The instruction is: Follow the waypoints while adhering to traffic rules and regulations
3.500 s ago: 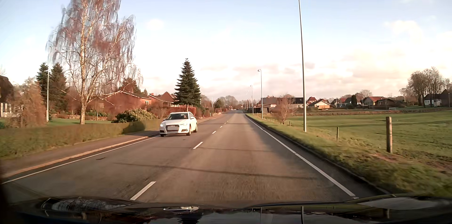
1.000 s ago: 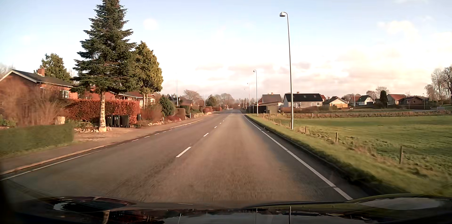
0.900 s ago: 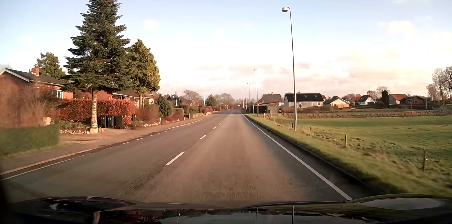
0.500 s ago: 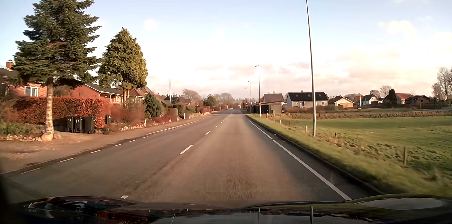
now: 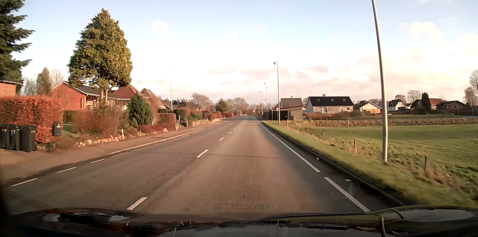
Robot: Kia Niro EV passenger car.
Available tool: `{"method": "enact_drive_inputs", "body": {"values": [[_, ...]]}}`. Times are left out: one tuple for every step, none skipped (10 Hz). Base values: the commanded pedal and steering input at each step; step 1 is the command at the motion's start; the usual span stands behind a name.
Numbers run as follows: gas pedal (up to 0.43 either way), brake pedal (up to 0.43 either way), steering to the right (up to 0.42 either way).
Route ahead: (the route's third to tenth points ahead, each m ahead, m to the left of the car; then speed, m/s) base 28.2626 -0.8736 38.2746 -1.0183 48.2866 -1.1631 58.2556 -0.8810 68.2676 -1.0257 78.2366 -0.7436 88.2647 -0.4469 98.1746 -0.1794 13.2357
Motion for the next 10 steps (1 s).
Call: {"method": "enact_drive_inputs", "body": {"values": [[0.157,0.0,-0.001],[0.157,0.0,-0.001],[0.157,0.0,-0.001],[0.157,0.0,-0.001],[0.157,0.0,-0.001],[0.157,0.0,-0.001],[0.15,0.0,-0.001],[0.15,0.0,-0.001],[0.15,0.0,-0.001],[0.15,0.0,-0.001]]}}
